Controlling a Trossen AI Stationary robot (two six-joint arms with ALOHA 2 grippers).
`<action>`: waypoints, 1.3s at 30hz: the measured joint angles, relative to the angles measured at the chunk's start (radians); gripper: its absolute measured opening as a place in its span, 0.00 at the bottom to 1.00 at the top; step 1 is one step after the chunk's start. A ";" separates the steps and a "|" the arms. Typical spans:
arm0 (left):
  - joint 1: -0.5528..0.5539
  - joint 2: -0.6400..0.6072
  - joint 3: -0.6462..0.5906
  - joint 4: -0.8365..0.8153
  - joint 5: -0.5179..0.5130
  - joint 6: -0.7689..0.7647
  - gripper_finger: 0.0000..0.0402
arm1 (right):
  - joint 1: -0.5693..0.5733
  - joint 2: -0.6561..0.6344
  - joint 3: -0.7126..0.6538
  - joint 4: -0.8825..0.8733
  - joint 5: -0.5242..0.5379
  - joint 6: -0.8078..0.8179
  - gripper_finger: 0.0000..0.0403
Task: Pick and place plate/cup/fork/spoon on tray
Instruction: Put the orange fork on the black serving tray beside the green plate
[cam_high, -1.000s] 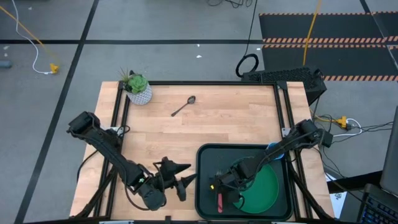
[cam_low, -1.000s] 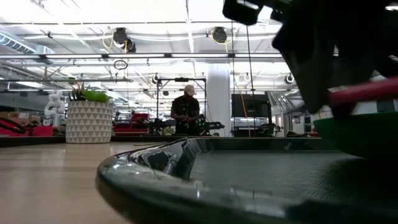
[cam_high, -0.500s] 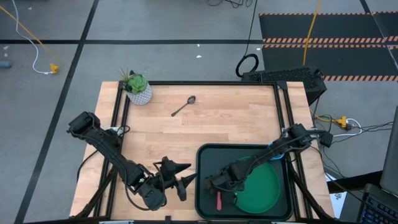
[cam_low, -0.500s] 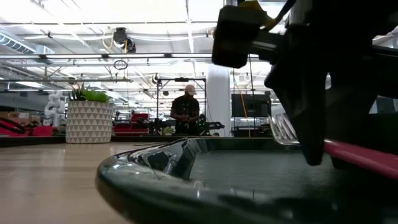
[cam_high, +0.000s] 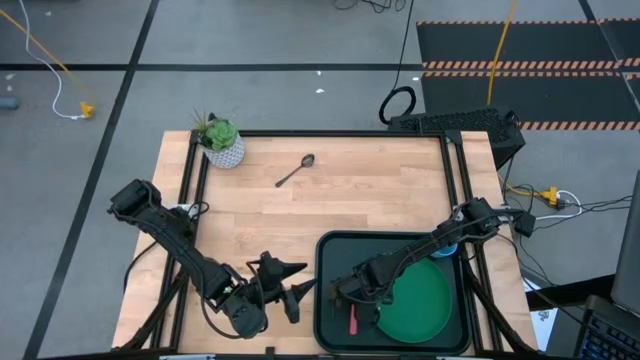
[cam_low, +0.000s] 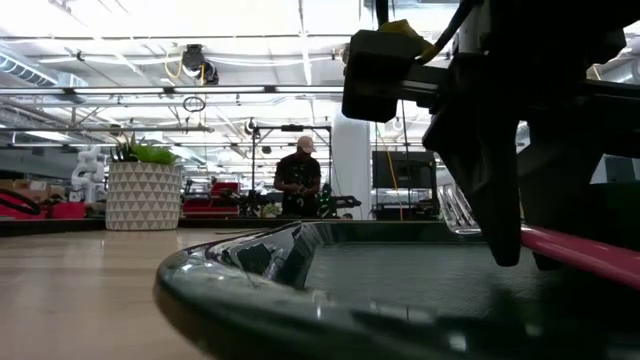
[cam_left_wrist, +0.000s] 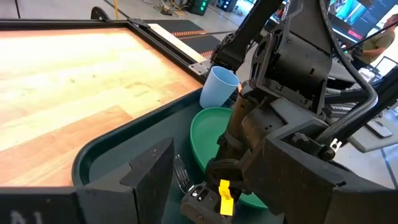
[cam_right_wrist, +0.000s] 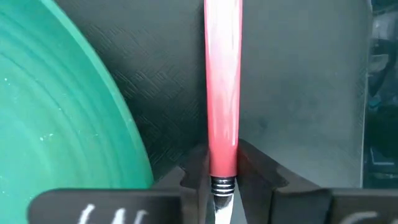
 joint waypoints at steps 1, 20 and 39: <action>0.000 0.000 0.000 0.000 0.000 0.001 0.61 | 0.000 0.000 0.000 -0.001 0.000 -0.007 0.17; 0.000 0.000 -0.001 0.000 0.000 0.005 0.61 | 0.001 -0.043 0.000 0.003 0.002 0.046 0.31; 0.013 0.001 -0.001 0.011 0.000 0.033 0.61 | 0.043 -0.062 0.001 0.179 0.159 0.788 0.18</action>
